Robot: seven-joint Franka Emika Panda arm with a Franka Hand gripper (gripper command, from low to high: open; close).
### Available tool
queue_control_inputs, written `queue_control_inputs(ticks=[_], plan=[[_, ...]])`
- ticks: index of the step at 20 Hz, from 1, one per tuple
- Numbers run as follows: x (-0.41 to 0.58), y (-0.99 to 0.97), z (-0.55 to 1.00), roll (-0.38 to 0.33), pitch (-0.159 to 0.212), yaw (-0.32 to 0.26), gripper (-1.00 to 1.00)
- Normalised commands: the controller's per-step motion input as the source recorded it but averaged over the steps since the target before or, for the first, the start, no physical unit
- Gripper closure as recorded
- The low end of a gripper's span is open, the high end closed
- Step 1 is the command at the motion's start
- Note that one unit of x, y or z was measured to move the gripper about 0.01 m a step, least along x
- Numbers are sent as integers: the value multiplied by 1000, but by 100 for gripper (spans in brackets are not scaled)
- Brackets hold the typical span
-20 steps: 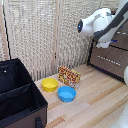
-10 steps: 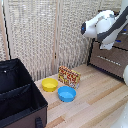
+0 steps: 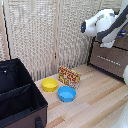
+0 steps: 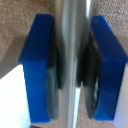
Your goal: With caution, bring your gripper towards the upper drawer's hold. Grasp the drawer hold tightly with your gripper tool. Pull the drawer in your direction to reveal the contents of the top drawer.
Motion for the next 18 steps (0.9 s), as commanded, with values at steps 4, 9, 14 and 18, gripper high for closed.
queue_control_inputs(ticks=[4,9,14,18], plan=[[78,866,21,-13,-2,0,100],[91,979,0,-7,0,0,100],[145,979,0,-10,0,0,100],[126,714,-10,-12,0,8,100]])
